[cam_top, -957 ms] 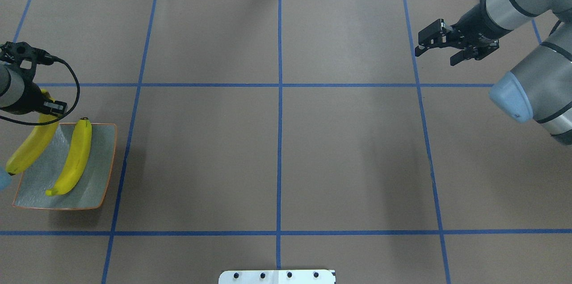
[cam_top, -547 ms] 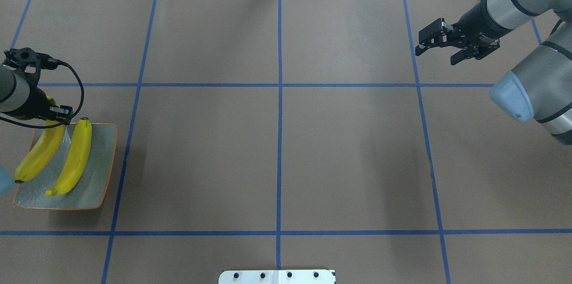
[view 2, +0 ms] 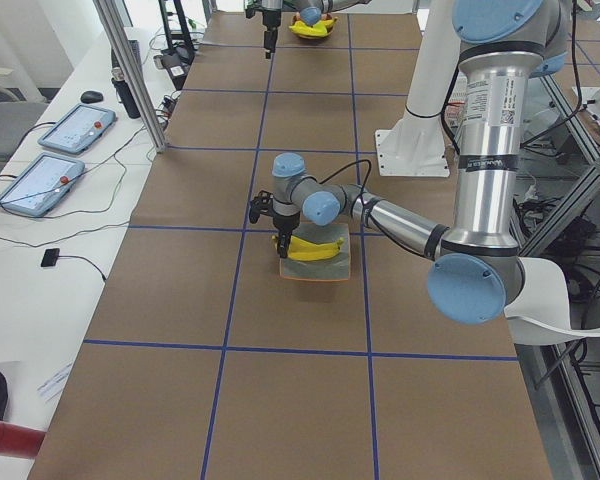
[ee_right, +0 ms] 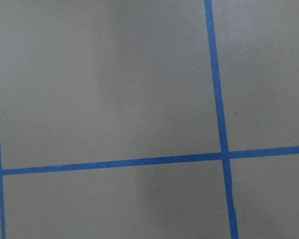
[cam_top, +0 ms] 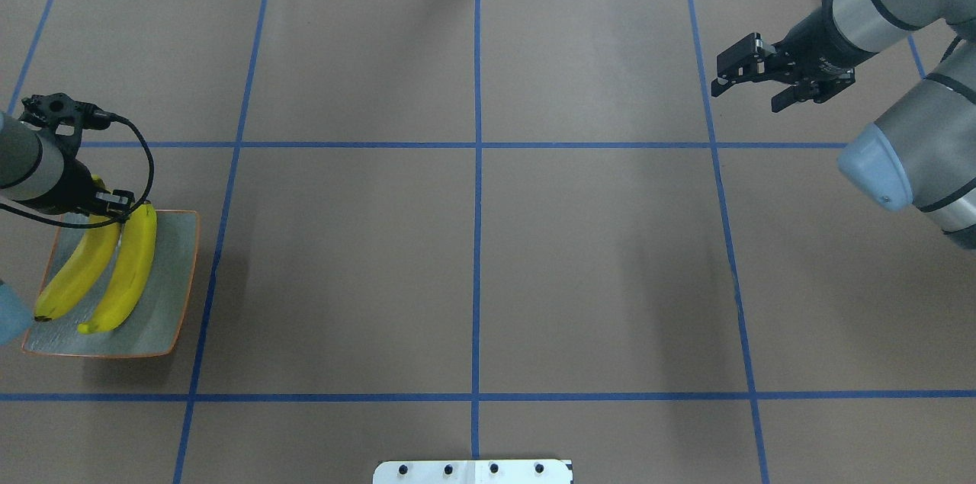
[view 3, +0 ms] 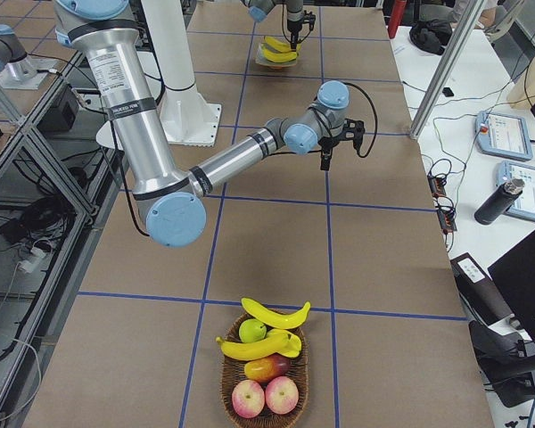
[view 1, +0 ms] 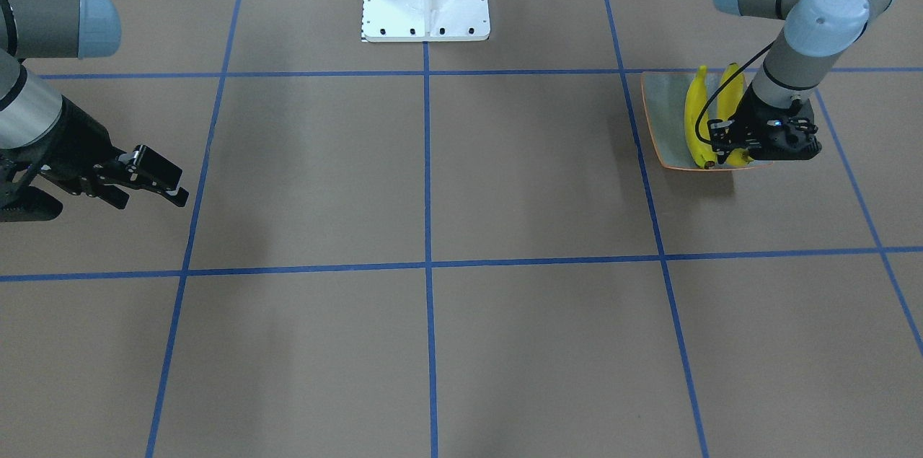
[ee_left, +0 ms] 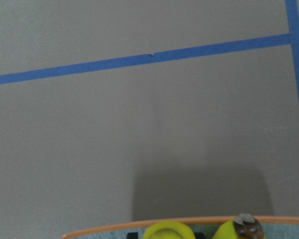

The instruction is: Transfer all bananas from basket to plate

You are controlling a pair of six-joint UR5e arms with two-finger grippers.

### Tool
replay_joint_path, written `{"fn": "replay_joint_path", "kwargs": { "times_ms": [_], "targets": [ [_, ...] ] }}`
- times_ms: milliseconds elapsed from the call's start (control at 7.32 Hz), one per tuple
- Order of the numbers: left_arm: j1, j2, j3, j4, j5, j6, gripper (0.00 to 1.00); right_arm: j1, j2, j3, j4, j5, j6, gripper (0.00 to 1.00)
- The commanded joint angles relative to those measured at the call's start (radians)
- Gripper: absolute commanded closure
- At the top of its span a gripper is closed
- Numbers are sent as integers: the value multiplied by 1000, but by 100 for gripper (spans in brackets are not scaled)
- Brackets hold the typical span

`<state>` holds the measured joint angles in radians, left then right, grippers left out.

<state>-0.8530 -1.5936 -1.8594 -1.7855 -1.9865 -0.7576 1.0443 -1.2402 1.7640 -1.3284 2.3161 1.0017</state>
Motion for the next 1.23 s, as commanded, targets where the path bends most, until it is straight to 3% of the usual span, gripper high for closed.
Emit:
{"fn": "replay_joint_path", "kwargs": {
  "times_ms": [0,137,273,820,1094],
  "targets": [
    [2,3,2,0,1,10,86,-1,1,0,0,-1,2,0],
    [3,3,6,0,5,14,7,-1,1,0,0,-1,0,0],
    [3,4,6,-2,5,14,0,-1,1,0,0,-1,0,0],
    [-12,-11,-32,0,1,12,0,2,2,-1,0,-1,0,0],
    [-85,-49,-32,2,-8,12,0,16,4,0,2,0,0,0]
  ]
}}
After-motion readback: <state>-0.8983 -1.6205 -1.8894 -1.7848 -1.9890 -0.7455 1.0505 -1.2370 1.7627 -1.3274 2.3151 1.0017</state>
